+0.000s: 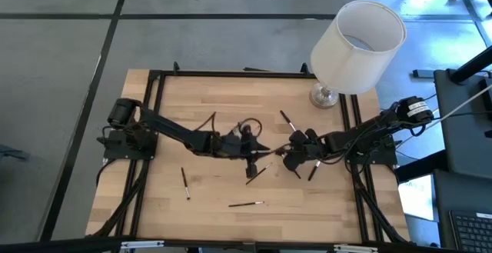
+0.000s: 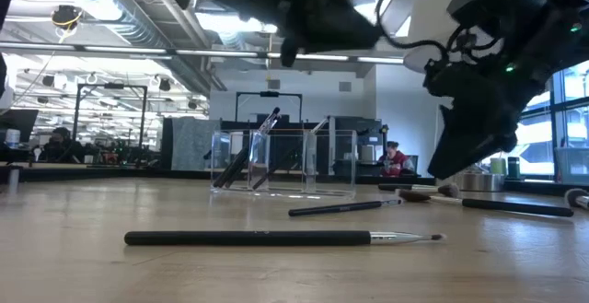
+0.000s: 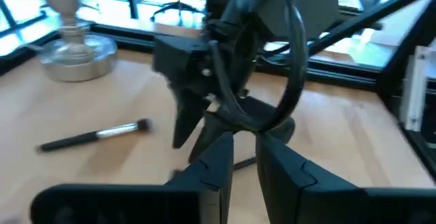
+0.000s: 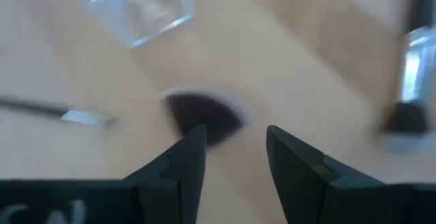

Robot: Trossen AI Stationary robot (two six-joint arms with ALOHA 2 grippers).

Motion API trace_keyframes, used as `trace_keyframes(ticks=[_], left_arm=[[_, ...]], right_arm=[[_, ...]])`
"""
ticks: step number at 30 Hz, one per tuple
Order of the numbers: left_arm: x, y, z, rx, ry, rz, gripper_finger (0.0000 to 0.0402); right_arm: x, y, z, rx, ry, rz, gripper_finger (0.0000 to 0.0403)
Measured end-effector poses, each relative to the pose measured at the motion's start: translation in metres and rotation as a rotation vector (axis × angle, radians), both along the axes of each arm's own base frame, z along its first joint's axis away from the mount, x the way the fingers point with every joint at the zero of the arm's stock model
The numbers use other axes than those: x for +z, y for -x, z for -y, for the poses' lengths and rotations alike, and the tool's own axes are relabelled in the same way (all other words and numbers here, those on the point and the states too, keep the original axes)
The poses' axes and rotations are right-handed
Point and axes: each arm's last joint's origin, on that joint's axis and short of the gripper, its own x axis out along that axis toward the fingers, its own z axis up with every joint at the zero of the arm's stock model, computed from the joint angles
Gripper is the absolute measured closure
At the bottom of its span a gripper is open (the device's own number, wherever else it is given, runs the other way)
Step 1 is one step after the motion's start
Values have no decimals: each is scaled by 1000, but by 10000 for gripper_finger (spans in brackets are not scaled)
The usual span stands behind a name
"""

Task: Put items in baskets/containers
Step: Put the eyeshadow brush into the transparent organizer

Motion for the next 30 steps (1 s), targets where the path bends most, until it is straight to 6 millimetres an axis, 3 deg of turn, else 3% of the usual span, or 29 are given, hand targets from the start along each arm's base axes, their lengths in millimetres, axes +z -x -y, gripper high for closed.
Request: trace_keyframes(ticks=[8, 12, 16, 19, 22, 25, 30], left_arm=[[-35, -40, 28, -27, -29, -45, 343], [-49, -70, 22, -4, -49, -198, 343], [-54, -92, 19, 48, -44, -421, 343], [-56, -97, 23, 118, -17, -558, 343], [-52, -98, 27, 160, 29, -628, 343], [-48, -98, 31, 180, 53, -639, 343], [-51, -95, 37, 169, 77, -673, 343]], right_arm=[[15, 16, -26, 155, -83, -112, 297], [44, 28, -24, 151, -21, -234, 313], [83, 46, -13, 19, 115, -272, 322], [108, 59, -5, -78, 135, -210, 323], [120, 67, 0, -154, 90, -105, 324], [121, 70, 1, -172, 83, -16, 324], [120, 74, 2, -121, 92, -45, 324]])
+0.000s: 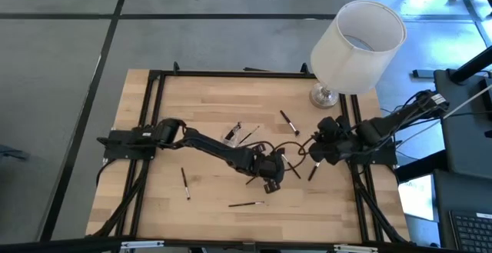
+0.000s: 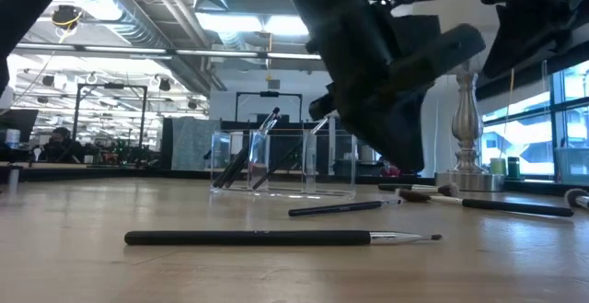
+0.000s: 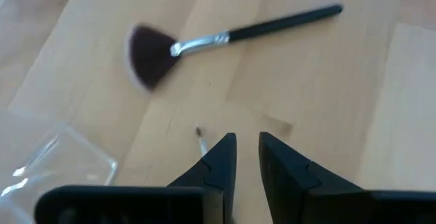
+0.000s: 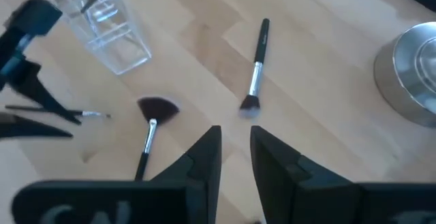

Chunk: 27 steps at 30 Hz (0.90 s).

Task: Put items in baskets/containers
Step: Put the eyeshadow brush into the transparent organizer, then put the blush brush into the transparent organizer

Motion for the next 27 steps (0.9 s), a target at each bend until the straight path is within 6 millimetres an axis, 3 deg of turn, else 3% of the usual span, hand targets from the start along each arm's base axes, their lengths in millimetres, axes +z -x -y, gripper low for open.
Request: trace_keyframes(ticks=[7, 20, 27], left_arm=[[-10, 6, -8, 42, -6, -55, 343], [-27, 5, -5, 1, 63, -121, 344], [-27, 8, -2, -7, 65, -147, 384]], right_arm=[[5, 4, 2, 20, -17, 17, 324], [5, 6, 2, 28, -28, 18, 324], [6, 5, 2, 27, -33, 19, 324]])
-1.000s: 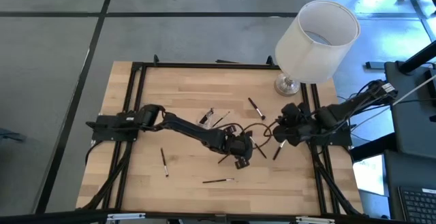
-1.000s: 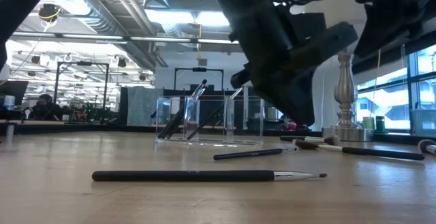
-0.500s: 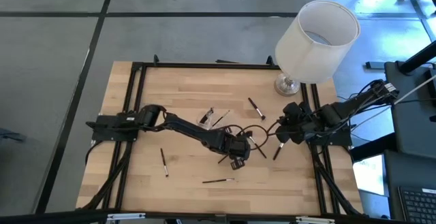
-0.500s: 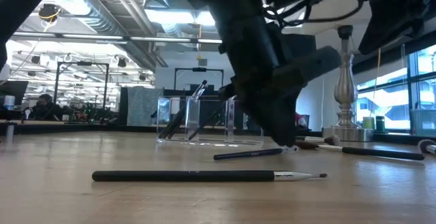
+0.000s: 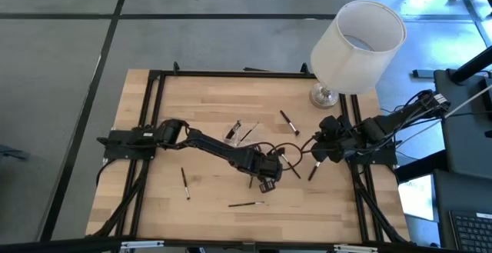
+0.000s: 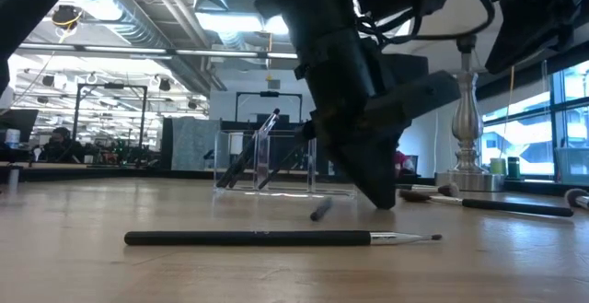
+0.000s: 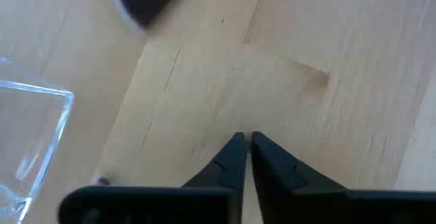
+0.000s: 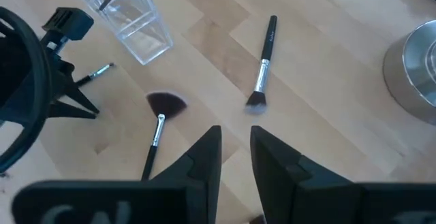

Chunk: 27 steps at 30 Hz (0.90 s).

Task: Put items in baskets/containers
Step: Put the blush brush into the transparent organizer

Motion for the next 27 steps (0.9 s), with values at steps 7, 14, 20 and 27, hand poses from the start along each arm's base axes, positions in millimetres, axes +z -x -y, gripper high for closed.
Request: trace_keyframes(ticks=[7, 14, 20, 27], left_arm=[[27, -1, 24, -56, -14, -7, 394], [65, -12, 28, -65, -208, 126, 379], [67, -1, 50, -65, -413, 127, 373], [64, 21, 68, -41, -517, 39, 380]], right_arm=[[0, 0, 0, 5, -7, 2, 324], [-8, -6, 0, 5, 86, 31, 324], [-48, -15, -1, 63, -42, -92, 324], [-107, 6, -3, 243, -183, -449, 324]])
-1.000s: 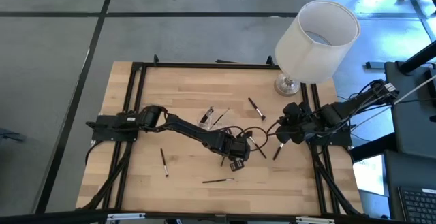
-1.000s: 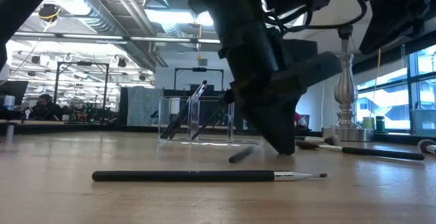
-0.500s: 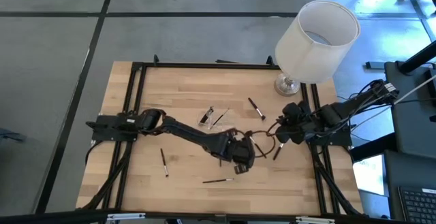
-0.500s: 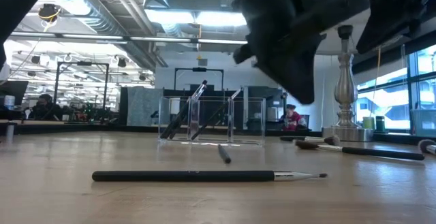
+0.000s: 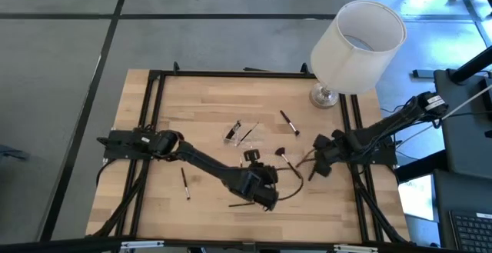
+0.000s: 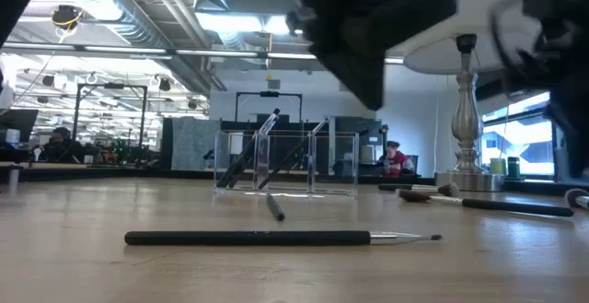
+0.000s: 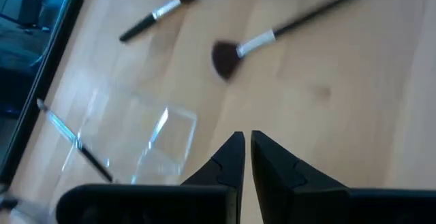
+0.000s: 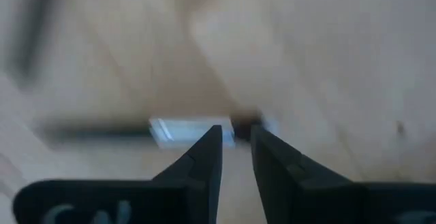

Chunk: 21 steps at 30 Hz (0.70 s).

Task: Put items in baskets/containers
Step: Put the blush brush into the transparent organizer

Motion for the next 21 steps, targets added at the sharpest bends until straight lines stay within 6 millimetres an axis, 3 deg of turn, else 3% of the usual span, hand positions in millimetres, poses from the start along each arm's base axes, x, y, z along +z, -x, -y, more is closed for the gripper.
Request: trace_keyframes(ticks=[5, 12, 17, 21], left_arm=[[-2, 12, 9, 33, 1, -38, 378], [-1, 25, 30, 39, -31, -6, 381], [-3, 38, 28, 93, -63, -86, 382], [-9, 50, 28, 182, -42, -109, 382]], right_arm=[[-13, 9, 0, 180, -58, -102, 323], [3, -1, -5, 321, -62, -53, 324], [13, -8, -13, 484, -94, 12, 324], [11, -14, -20, 509, -140, 48, 324]])
